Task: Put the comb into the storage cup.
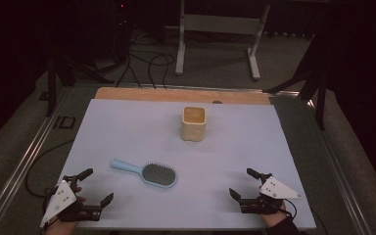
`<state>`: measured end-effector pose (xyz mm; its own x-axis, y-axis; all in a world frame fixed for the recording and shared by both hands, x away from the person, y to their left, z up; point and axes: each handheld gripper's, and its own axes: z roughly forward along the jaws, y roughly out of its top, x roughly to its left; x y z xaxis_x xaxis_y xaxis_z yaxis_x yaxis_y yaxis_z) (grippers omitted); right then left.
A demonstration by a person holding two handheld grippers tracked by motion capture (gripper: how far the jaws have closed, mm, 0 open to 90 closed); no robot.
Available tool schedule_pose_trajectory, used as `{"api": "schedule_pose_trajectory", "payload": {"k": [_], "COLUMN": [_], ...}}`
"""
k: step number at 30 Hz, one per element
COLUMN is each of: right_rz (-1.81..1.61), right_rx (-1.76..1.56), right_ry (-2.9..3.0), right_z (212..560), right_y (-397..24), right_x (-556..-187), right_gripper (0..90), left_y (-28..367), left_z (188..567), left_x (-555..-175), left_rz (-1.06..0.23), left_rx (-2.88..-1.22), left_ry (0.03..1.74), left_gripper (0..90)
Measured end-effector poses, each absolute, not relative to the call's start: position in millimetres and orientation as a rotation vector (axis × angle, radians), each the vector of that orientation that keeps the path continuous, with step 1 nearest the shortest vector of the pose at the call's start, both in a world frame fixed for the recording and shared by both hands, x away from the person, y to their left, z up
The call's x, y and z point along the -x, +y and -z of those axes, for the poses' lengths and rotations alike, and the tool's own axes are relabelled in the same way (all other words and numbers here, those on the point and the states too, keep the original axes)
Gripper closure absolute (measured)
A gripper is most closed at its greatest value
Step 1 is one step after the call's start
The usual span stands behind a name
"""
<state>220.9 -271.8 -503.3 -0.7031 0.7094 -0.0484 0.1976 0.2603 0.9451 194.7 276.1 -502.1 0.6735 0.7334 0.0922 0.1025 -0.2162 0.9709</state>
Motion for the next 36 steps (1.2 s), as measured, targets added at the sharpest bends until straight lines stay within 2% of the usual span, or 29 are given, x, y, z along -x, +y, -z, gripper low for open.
{"api": "schedule_pose_trajectory", "payload": {"k": [36], "right_rz": [-1.447], "right_rx": [-0.812], "right_ry": [2.046], "right_z": [499.2], "right_y": [-270.6], "right_x": [-217.4], "right_gripper": [8.7], "left_y": [267.0], "left_z": [483.3], "left_x": [-189.2], "left_rz": [-0.654], "left_rx": [-1.750], "left_ry": [0.628], "left_gripper": [0.0]}}
